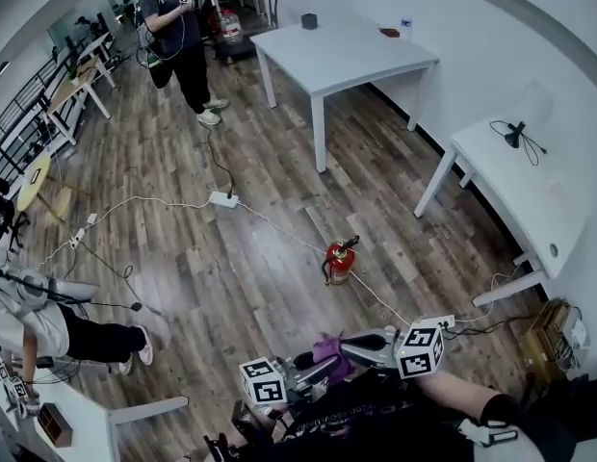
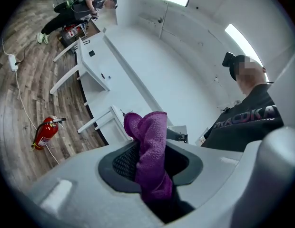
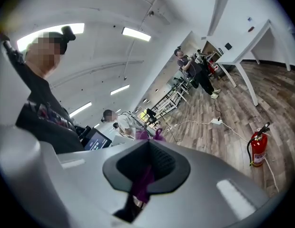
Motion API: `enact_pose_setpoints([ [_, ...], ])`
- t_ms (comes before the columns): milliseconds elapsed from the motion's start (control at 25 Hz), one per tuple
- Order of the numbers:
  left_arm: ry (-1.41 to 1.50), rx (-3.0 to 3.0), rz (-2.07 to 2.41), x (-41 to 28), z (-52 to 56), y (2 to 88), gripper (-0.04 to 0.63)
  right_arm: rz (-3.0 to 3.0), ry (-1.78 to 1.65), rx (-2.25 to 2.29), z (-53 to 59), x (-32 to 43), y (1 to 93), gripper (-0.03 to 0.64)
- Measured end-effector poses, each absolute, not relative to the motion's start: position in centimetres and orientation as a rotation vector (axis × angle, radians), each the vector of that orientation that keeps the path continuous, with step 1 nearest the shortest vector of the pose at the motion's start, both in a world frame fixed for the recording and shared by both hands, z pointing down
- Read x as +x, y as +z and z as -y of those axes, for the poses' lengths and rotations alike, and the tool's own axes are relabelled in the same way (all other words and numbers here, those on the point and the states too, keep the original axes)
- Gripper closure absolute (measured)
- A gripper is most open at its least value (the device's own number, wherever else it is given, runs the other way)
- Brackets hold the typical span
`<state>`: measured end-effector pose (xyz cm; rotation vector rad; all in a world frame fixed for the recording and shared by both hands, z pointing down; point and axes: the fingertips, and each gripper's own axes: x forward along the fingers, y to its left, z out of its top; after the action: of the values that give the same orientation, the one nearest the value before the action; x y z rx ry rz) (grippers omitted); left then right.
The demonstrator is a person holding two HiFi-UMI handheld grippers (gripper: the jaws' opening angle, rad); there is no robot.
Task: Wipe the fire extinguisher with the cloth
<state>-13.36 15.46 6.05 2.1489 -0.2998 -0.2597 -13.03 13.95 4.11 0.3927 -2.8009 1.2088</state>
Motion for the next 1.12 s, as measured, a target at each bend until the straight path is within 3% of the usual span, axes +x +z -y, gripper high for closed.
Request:
enact_pose_setpoints([
  [720, -0.116, 2.152, 0.374, -7.7, -19.8, 5.4, 0.477, 2.783, 1.160, 0.255, -17.5, -6.8, 4.4, 0.617],
  [1120, -0.207, 2.195, 0.574, 1.7, -20.8, 3.0, 0.474, 2.827, 1.054, 0.128, -18.4, 4.7, 2.4, 0.617],
])
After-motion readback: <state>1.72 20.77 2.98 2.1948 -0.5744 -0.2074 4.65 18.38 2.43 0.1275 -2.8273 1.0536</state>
